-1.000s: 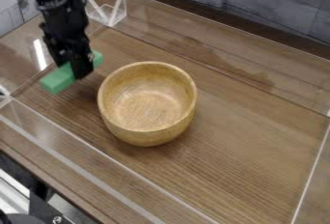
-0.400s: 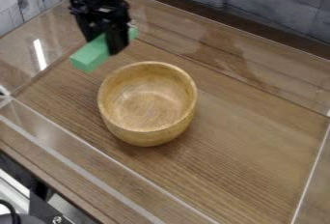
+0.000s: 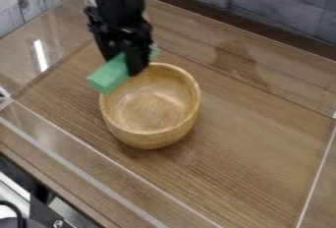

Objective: Put green object into wooden bowl

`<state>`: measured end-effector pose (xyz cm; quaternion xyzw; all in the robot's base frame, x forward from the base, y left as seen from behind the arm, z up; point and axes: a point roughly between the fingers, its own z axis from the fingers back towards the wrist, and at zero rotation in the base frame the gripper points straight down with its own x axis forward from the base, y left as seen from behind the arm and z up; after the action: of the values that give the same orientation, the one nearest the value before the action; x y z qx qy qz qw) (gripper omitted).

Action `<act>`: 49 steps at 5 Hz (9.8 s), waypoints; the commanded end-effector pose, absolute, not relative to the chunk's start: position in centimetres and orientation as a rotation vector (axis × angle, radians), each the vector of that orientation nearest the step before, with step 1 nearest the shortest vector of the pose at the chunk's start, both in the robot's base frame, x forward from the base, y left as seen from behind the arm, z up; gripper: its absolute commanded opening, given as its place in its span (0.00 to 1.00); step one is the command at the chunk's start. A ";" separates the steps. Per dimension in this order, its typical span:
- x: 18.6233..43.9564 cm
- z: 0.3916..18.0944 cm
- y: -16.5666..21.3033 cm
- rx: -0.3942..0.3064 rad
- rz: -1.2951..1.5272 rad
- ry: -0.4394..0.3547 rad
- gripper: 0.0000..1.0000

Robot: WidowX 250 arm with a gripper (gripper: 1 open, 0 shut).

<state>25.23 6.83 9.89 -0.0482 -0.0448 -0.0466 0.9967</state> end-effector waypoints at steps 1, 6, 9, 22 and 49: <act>25.8 9.5 6.1 -0.071 -0.071 -0.120 0.00; 27.1 8.7 5.4 -0.071 -0.058 -0.092 0.00; 28.8 11.5 5.7 -0.072 0.024 -0.088 0.00; 25.9 9.9 5.3 -0.201 0.065 -0.129 1.00; 23.7 11.5 7.6 -0.193 0.376 -0.171 0.00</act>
<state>23.42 7.30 10.28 -0.1034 -0.0598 0.1831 0.9758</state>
